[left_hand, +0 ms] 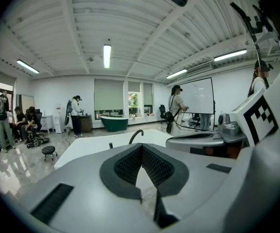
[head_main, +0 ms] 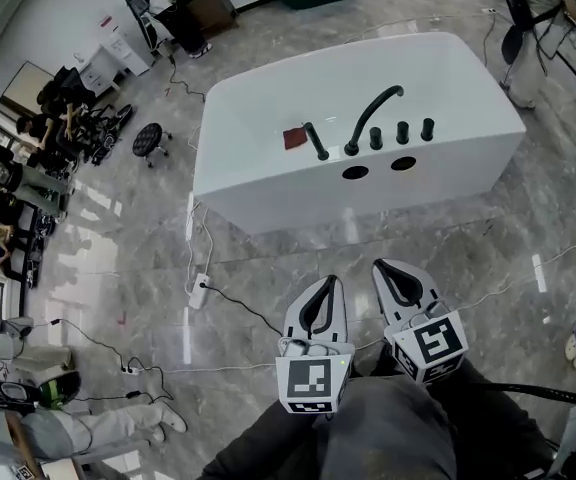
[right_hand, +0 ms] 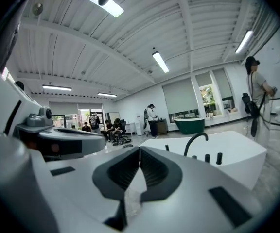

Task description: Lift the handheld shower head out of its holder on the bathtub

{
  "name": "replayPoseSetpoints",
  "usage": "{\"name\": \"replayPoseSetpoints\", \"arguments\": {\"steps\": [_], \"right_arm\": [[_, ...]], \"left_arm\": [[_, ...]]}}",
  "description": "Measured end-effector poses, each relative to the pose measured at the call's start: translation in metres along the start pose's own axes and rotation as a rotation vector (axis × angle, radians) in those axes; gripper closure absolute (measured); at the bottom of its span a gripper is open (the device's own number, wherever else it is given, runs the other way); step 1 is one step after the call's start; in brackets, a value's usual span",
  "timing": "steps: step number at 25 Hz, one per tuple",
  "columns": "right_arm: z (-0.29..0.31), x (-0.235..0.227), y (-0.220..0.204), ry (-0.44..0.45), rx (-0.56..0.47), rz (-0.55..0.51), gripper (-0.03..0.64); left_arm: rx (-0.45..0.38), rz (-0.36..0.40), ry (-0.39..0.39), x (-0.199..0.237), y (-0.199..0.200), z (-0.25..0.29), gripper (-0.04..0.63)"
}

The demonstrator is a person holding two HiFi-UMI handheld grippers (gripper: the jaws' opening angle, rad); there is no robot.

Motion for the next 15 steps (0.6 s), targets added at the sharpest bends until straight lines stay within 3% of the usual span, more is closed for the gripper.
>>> {"name": "replayPoseSetpoints", "arguments": {"steps": [7, 15], "right_arm": [[0.042, 0.002, -0.016, 0.083, 0.041, 0.0, 0.612], [0.081, -0.006, -0.003, 0.065, 0.038, -0.025, 0.613]], "left_arm": [[0.051, -0.024, 0.091, 0.03, -0.028, 0.01, 0.592], [0.009, -0.047, 0.079, 0.058, -0.03, 0.047, 0.592]]}}
Point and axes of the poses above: the fingertips, and each gripper's own axes: z forward along the fingers, x to its left, y out of its top, the point moved 3 cm from there along -z, backward along the fingers, and after that the axes turned 14 degrees about z, right-handed, at the moved point
